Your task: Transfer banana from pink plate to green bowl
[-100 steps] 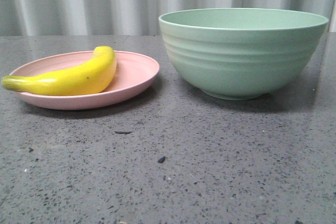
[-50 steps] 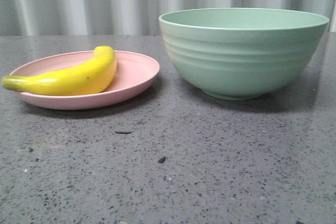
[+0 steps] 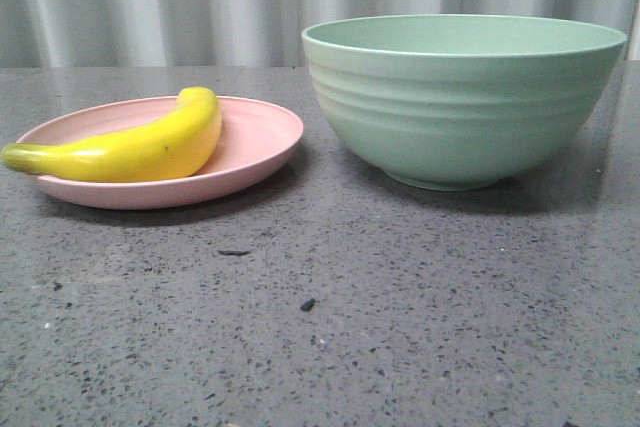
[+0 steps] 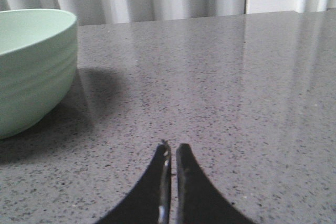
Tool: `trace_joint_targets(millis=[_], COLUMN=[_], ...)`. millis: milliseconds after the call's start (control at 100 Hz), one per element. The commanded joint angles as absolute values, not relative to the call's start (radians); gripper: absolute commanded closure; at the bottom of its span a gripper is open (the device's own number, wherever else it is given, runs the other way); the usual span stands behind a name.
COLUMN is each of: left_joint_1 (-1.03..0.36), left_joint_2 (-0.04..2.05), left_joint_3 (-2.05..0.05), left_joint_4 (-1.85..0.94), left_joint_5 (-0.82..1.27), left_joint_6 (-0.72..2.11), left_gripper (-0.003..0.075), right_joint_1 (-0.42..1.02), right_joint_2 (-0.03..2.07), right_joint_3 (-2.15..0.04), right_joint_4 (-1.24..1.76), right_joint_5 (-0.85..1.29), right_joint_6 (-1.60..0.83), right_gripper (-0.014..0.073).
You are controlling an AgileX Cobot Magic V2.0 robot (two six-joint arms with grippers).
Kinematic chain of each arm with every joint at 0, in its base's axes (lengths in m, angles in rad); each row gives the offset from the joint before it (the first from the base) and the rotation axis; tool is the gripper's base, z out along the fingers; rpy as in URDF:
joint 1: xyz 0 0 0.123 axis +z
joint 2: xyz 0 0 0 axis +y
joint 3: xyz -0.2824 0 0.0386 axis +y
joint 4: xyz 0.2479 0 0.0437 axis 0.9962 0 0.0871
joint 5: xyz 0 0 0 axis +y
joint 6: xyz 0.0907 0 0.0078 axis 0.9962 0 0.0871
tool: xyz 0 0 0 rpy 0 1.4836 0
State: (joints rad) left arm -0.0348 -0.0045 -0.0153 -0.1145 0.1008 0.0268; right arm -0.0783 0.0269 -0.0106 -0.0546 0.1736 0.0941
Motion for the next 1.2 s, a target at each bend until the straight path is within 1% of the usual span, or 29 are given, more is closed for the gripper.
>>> trace_joint_targets(millis=[0, 150, 300, 370, 550, 590, 620, 660, 670, 690, 740, 810, 860, 960, 1190], left_joint_1=[-0.032, -0.032, -0.032, -0.032, -0.032, -0.032, -0.032, -0.032, -0.032, -0.032, -0.032, -0.032, -0.032, -0.032, -0.032], left_joint_2=[0.004, 0.08, 0.148, 0.168, 0.205, 0.209, 0.211, 0.216, 0.216, 0.218, 0.222, 0.222, 0.222, 0.232, 0.374], left_joint_3=[-0.094, -0.182, -0.208, -0.208, -0.208, -0.208, -0.208, -0.208, -0.208, -0.208, -0.208, -0.208, -0.208, -0.21, -0.332], left_joint_4=[-0.132, -0.132, -0.134, -0.134, -0.134, -0.134, -0.134, -0.136, -0.14, -0.143, -0.148, -0.16, -0.185, -0.178, -0.169], left_joint_5=[0.045, 0.061, -0.045, -0.077, -0.084, -0.091, -0.101, -0.11, -0.114, -0.12, -0.143, -0.173, -0.196, -0.198, -0.02], left_joint_6=[0.02, 0.02, 0.02, 0.02, 0.02, 0.02, 0.02, 0.02, 0.02, 0.02, 0.02, 0.02, 0.018, 0.018, 0.02], left_gripper=[0.0741, 0.0741, 0.0741, 0.0741, 0.0736, 0.0711, 0.0677, 0.0602, 0.0573, 0.0542, 0.0417, 0.0304, 0.0278, 0.0281, 0.0281], right_joint_1=[-0.06, -0.054, -0.054, -0.053, -0.053, -0.053, -0.053, -0.053, -0.053, -0.053, -0.053, -0.053, -0.053, -0.053, -0.053], right_joint_2=[0.089, 0.209, 0.334, 0.37, 0.439, 0.448, 0.455, 0.461, 0.461, 0.463, 0.465, 0.469, 0.469, 0.469, 0.469], right_joint_3=[-0.079, -0.185, -0.295, -0.311, -0.313, -0.313, -0.313, -0.313, -0.313, -0.313, -0.313, -0.313, -0.313, -0.313, -0.313], right_joint_4=[-0.05, -0.048, -0.048, -0.048, -0.048, -0.048, -0.048, -0.048, -0.048, -0.048, -0.048, -0.048, -0.048, -0.048, -0.048], right_joint_5=[0.107, 0.164, 0.171, 0.173, 0.18, 0.18, 0.182, 0.182, 0.182, 0.182, 0.182, 0.179, 0.179, 0.177, 0.175], right_joint_6=[0.093, 0.093, 0.093, 0.093, 0.093, 0.093, 0.093, 0.093, 0.093, 0.093, 0.093, 0.093, 0.093, 0.093, 0.093], right_gripper=[0.066, 0.065, 0.0651, 0.0657, 0.0657, 0.0657, 0.0657, 0.0657, 0.0657, 0.0657, 0.0657, 0.0657, 0.0657, 0.0657, 0.0657])
